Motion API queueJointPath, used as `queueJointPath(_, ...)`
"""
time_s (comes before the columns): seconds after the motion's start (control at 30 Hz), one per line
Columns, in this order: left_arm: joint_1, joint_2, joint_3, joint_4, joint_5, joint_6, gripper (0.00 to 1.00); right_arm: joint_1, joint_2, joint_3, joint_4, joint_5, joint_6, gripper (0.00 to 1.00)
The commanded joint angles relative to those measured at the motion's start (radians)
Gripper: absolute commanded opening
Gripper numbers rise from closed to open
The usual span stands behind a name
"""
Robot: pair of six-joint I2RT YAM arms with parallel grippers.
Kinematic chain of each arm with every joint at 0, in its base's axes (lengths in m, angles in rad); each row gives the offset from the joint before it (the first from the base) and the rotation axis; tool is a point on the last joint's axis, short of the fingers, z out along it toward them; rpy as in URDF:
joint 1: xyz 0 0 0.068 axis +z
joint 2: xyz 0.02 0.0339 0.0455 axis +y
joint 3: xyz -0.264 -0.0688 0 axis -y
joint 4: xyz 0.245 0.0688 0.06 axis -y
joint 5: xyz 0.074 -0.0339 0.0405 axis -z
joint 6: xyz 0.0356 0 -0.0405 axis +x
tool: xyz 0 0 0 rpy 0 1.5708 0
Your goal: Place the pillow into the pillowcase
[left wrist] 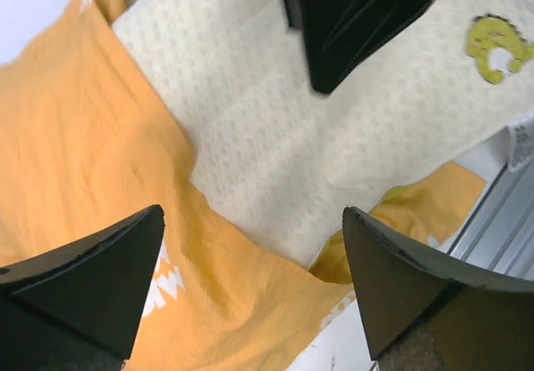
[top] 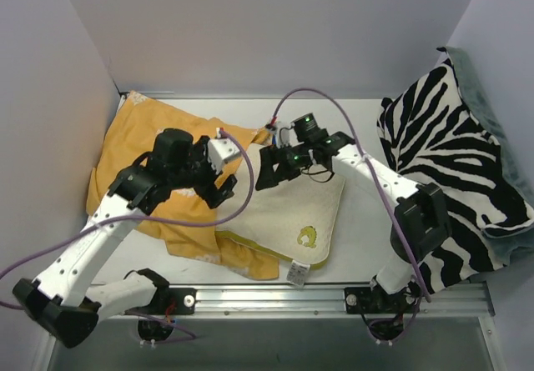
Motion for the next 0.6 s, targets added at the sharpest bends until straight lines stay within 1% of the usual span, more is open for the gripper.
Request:
queueJointPath(0.0,0.043,0.133,0.043,-0.018,-0.103,-0.108,0.98,-0.105,-0.024,-0.048,-0.059,0.114,-0.001,0.77)
queueJointPath(0.03,0.045,0.206,0.066,-0.013,-0.170,-0.107,0.97,-0.128,-0.015,-0.050,-0.071,0.150,-0.001,0.77)
queueJointPath(0.1,0.045,0.302,0.080,0.011,-0.228,-0.089,0.98,-0.192,0.011,-0.050,-0.105,0.191,0.005,0.77)
queueJointPath(0.13,0.046,0.331,0.100,0.014,-0.255,-0.082,0.97,-0.210,0.019,-0.047,-0.117,0.243,0.008,0.77)
queueJointPath(0.2,0.051,0.382,0.107,0.043,-0.306,-0.059,0.95,-0.239,0.042,-0.033,-0.163,0.270,0.007,0.77)
queueJointPath(0.27,0.052,0.455,0.127,0.050,-0.366,-0.047,0.92,-0.260,0.051,-0.031,-0.188,0.305,0.002,0.77)
queueJointPath(0.37,0.051,0.532,0.127,0.060,-0.407,-0.001,0.83,-0.259,0.061,-0.038,-0.225,0.313,-0.007,0.77)
queueJointPath(0.4,0.054,0.541,0.124,0.070,-0.423,0.013,0.79,-0.259,0.070,-0.039,-0.238,0.310,-0.012,0.77)
queueJointPath(0.43,0.054,0.560,0.121,0.076,-0.424,0.022,0.67,-0.256,0.079,-0.039,-0.245,0.308,-0.013,0.77)
queueJointPath(0.47,0.054,0.569,0.121,0.080,-0.421,0.027,0.61,-0.256,0.100,-0.044,-0.248,0.300,-0.015,0.75)
queueJointPath(0.53,0.051,0.581,0.130,0.083,-0.368,0.034,0.47,-0.256,0.126,-0.045,-0.254,0.250,-0.017,0.67)
queueJointPath(0.57,0.040,0.583,0.133,0.083,-0.352,0.039,0.35,-0.256,0.151,-0.045,-0.254,0.230,-0.017,0.63)
